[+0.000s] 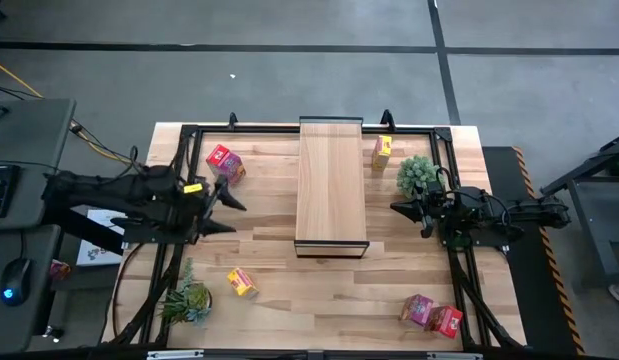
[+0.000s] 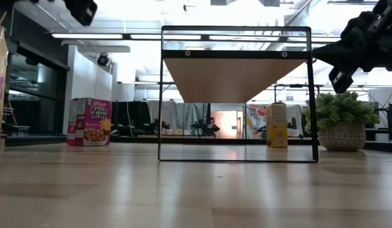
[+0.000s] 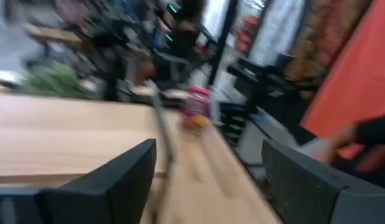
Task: Stack cereal on shelf
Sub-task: Put the bottom yellow cereal box on the shelf
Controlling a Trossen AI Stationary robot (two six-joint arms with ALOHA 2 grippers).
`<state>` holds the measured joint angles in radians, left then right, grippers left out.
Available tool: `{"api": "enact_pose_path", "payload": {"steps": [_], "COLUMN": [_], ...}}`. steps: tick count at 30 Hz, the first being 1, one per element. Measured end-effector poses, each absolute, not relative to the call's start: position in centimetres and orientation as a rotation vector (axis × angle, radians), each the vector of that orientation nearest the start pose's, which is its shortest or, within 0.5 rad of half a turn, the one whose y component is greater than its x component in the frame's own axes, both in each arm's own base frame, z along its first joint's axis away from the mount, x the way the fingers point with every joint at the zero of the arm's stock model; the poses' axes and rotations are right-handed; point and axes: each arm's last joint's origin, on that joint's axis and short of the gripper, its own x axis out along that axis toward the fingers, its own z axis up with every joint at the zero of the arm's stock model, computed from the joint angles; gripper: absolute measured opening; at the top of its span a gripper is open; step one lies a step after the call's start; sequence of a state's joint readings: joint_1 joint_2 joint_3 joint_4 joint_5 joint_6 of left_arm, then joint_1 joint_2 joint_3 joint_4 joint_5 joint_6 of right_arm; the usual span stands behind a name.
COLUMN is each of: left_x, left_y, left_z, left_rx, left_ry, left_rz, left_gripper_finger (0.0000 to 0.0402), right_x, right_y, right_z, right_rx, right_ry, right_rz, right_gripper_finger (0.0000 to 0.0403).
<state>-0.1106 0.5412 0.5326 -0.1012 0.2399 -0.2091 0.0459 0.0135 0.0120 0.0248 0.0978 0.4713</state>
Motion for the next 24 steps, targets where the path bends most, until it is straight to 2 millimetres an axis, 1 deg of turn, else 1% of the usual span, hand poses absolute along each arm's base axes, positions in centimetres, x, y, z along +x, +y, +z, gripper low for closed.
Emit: {"api": "enact_pose_path", "payload": {"steps": [3, 6, 11, 14, 16, 20, 24], "left_x": [14.1, 15.1, 16.1, 16.3, 16.3, 16.1, 16.2], "left_y": [-3.5, -5.4, -8.8, -10.9, -12.3, -14.7, -16.4], "left_z": [29.4, 29.5, 30.1, 29.9, 29.6, 27.8, 26.4], "left_rx": [-0.238, -0.222, -0.107, -0.026, 0.034, 0.209, 0.402], "left_ry": [0.260, 0.365, 0.527, 0.643, 0.693, 0.750, 0.759], "left_rz": [-0.373, -0.401, -0.447, -0.465, -0.475, -0.502, -0.519], "left_gripper_finger": [0.0298, 0.0299, 0.0299, 0.0299, 0.0299, 0.0299, 0.0299], "right_x": [9.8, 9.8, 9.8, 9.8, 9.8, 9.8, 9.8], "right_y": [0.2, 0.2, 0.2, 0.2, 0.2, 0.2, 0.2], "right_z": [16.9, 16.9, 16.9, 16.9, 16.9, 16.9, 16.9], "right_rx": [0.473, 0.473, 0.473, 0.473, 0.473, 0.473, 0.473], "right_ry": [-0.035, -0.034, -0.035, -0.035, -0.035, -0.035, -0.035], "right_rz": [-0.046, -0.046, -0.046, -0.046, -0.046, -0.045, -0.046], "right_gripper_finger": [0.0000, 0.0000, 0.0000, 0.0000, 0.0000, 0.0000, 0.0000]}}
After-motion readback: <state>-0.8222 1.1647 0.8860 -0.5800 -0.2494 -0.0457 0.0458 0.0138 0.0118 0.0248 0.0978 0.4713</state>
